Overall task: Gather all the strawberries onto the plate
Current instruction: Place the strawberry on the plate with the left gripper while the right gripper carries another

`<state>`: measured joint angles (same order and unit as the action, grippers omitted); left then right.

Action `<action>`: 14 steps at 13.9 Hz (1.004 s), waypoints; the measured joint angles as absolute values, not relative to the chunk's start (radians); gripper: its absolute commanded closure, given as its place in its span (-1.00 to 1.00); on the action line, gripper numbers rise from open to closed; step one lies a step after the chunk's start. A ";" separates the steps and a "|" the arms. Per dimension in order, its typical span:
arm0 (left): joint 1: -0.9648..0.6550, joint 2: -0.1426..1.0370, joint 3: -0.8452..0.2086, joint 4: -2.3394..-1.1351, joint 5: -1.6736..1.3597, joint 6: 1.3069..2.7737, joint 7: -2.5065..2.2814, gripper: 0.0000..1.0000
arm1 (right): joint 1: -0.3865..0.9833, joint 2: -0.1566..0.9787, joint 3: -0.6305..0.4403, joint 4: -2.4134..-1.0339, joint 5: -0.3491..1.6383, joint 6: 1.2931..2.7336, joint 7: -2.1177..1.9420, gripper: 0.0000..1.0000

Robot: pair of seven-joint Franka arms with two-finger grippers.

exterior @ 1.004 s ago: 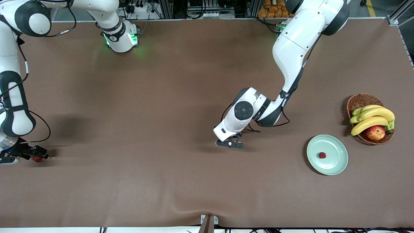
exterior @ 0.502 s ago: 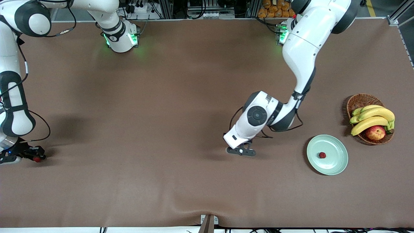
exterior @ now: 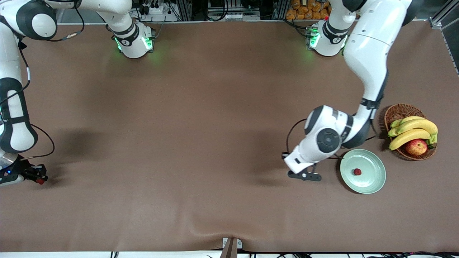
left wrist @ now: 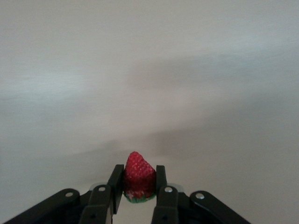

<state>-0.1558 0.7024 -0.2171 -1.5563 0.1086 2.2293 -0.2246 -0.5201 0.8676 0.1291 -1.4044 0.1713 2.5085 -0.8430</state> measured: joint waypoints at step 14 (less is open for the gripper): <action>0.161 0.621 -0.217 -1.668 0.176 2.229 0.232 0.39 | 0.052 0.766 0.259 -1.409 0.170 2.431 -0.610 1.00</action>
<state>0.1615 0.6208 -0.2173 -1.6681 0.1757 2.2293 0.2320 0.0517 0.7661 0.2594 -1.4090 0.1698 2.4308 -0.6105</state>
